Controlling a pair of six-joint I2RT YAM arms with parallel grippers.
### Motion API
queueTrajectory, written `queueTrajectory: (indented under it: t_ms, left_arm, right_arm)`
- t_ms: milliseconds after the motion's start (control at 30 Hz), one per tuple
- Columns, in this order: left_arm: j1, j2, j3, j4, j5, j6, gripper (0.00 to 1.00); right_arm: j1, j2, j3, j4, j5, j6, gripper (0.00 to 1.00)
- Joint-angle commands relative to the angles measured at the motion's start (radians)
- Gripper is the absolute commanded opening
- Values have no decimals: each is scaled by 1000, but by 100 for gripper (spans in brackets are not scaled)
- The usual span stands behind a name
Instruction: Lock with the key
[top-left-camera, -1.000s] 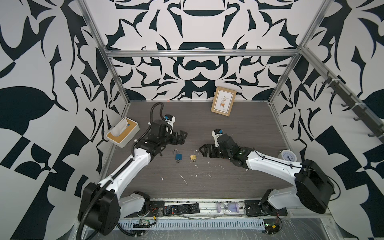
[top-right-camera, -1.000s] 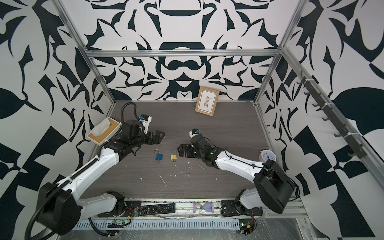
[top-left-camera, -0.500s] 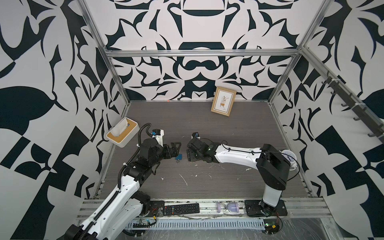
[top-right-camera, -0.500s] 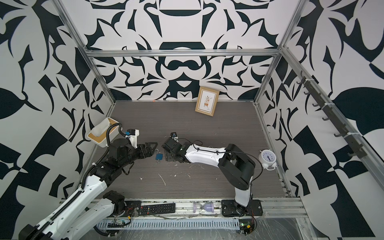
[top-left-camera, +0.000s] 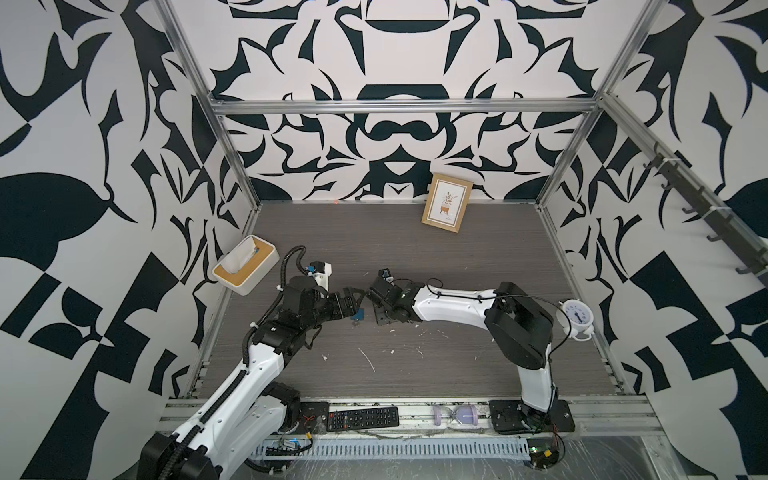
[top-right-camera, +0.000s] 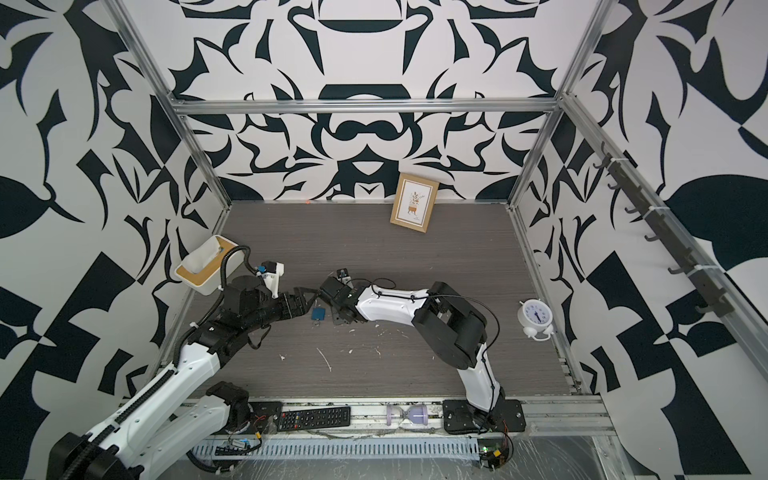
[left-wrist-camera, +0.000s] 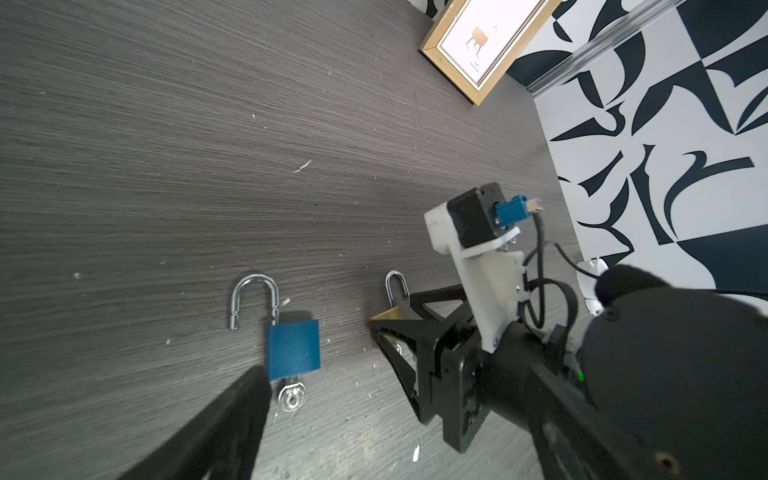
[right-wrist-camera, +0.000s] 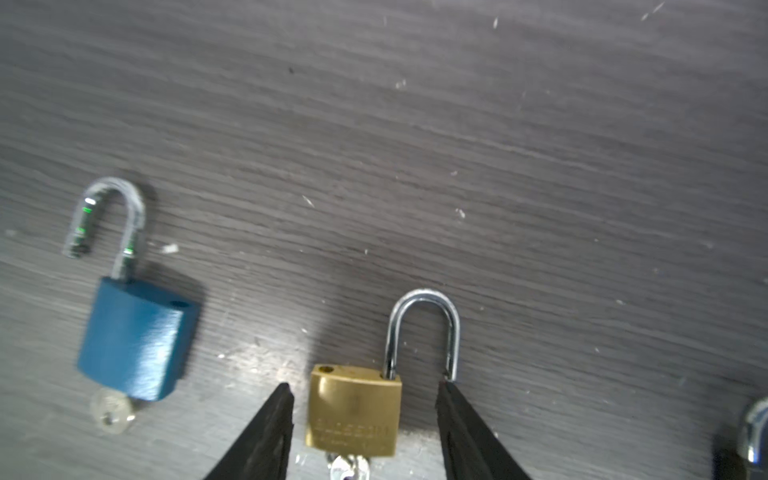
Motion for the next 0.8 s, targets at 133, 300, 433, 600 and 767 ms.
queueTrajectory:
  t_ms: [133,300,433,600,767]
  left_arm:
    - [28,26,-15,51,73,-7,97]
    - [35,42,-16,62,83,-20,97]
    - [37,53,-16,67,94,-22,97]
    - [37,66,-19,76,108,-24,97]
    - [37,69,-16,73,111,-24,96]
  right_arm:
    - [5,-20,8,-10,-9,-2,56]
    - [5,-14,3,-10,-17,-2,51]
    - [5,-10,5,-23,-22,-9,50]
    - [6,6,4,-42,-33,-18,50]
    - [7,8,4,-46,-28,-22,50]
